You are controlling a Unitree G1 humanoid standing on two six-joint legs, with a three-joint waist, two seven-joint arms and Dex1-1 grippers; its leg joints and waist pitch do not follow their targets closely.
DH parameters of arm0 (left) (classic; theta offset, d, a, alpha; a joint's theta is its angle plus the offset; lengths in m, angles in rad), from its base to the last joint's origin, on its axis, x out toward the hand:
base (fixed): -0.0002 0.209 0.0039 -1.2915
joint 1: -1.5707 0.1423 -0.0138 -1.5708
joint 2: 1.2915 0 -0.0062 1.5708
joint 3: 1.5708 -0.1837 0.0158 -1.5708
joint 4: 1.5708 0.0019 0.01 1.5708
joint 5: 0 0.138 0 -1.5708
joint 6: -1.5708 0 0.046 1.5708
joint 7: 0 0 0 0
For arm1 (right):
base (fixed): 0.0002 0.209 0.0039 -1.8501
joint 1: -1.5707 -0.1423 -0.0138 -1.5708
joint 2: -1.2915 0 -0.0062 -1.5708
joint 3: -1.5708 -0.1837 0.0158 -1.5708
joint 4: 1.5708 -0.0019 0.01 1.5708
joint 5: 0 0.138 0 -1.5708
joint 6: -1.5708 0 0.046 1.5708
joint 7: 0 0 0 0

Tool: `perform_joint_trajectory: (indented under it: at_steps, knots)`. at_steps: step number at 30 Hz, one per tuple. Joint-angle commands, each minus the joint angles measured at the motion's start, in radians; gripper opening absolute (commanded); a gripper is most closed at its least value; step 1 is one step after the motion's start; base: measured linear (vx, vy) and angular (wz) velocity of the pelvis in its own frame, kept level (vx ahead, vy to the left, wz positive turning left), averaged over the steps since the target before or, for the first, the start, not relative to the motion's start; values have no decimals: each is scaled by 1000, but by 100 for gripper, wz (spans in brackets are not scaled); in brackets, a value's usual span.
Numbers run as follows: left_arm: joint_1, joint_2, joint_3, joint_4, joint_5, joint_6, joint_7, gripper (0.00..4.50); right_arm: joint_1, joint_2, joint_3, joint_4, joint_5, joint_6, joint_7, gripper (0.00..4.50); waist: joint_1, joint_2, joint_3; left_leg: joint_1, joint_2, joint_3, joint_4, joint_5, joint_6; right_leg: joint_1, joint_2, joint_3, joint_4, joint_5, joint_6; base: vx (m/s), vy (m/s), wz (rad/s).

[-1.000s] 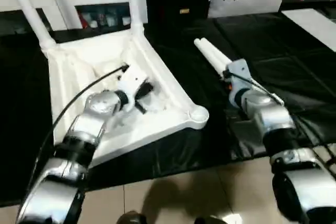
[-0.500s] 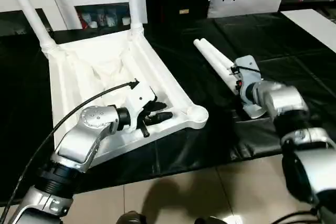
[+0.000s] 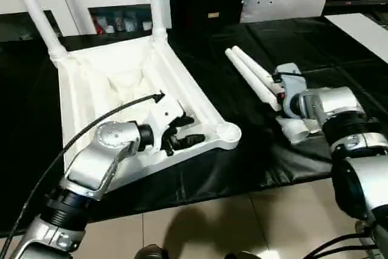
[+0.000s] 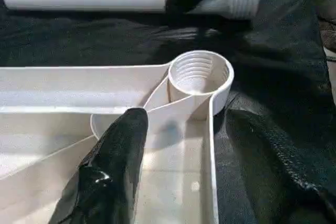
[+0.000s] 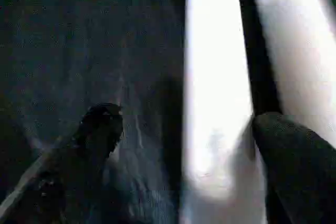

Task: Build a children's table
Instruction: Pick table leg

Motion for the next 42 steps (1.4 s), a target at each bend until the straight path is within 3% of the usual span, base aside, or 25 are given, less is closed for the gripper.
perform_joint_trajectory:
  at_steps: [1,2,6,8,9,14,24,33,35,36,37,40,41,42]
  knots:
    - [2,6,-7,-31,8,15,2,309,7,-13,-7,26,-8,16,5,450,0,1,-86,14,40,-9,-63,-197,-11,60,-57,50,-62,-196,-233,0,0,0]
    - [1,6,-7,-32,7,17,2,336,8,-17,-9,30,-8,15,5,450,-1,0,-86,12,39,-9,-63,-192,-9,61,-55,50,-61,-191,-233,0,0,0]
    - [2,7,-9,-36,7,19,2,355,13,-27,-10,43,-4,13,20,450,0,-1,-86,13,39,-8,-61,-189,-2,60,-56,49,-62,-200,-233,0,0,0]
    - [0,7,-10,-35,9,17,3,389,16,-24,0,45,-6,18,38,450,0,2,-86,12,39,-8,-61,-193,0,60,-55,48,-62,-202,-232,0,0,0]
    - [0,8,-10,-35,9,17,3,393,17,-23,1,46,-6,18,42,422,1,1,-86,13,40,-9,-61,-195,1,60,-56,48,-62,-203,-232,0,0,0]
    - [-4,8,-11,-34,12,20,4,433,12,-14,3,58,-3,18,55,383,0,2,-86,13,40,-9,-61,-204,-2,59,-55,48,-62,-210,-235,0,0,0]
    - [-5,4,-16,-34,13,24,5,450,8,5,1,59,3,22,75,310,-1,1,-84,14,40,-11,-62,-222,-9,57,-56,48,-65,-245,-224,0,0,0]
    - [-8,-2,-17,-31,16,27,6,450,22,20,-41,42,37,7,59,220,-2,2,-83,15,40,-10,-61,-227,-9,56,-56,48,-65,-243,-226,0,0,0]
    - [-10,-3,-17,-29,16,26,7,450,37,24,-80,26,69,-27,50,214,-1,3,-83,15,40,-10,-61,-231,-10,56,-56,48,-65,-248,-225,0,0,0]
    - [-11,-3,-16,-28,16,26,8,450,48,29,-128,7,108,-60,32,205,-1,2,-84,16,41,-11,-62,-229,-10,57,-59,49,-66,-245,-221,0,0,0]
    - [-11,-3,-16,-28,16,26,8,450,48,29,-128,7,108,-60,32,205,-1,2,-83,16,41,-11,-62,-228,-10,56,-58,49,-65,-242,-219,0,0,0]
    - [-12,-11,-14,-25,15,23,17,450,71,45,-228,-44,192,-141,8,188,-1,1,-85,16,41,-9,-61,-222,-4,57,-60,50,-66,-226,-220,0,0,0]
    - [-12,-11,-14,-25,15,23,17,450,71,45,-228,-44,192,-141,8,188,-1,0,-87,14,40,-10,-60,-211,-2,59,-59,49,-62,-214,-222,0,0,0]
    - [-15,-25,-9,-21,15,20,34,450,86,55,-275,-87,234,-158,2,186,-1,0,-87,14,39,-10,-61,-201,2,59,-57,48,-61,-205,-227,0,0,0]
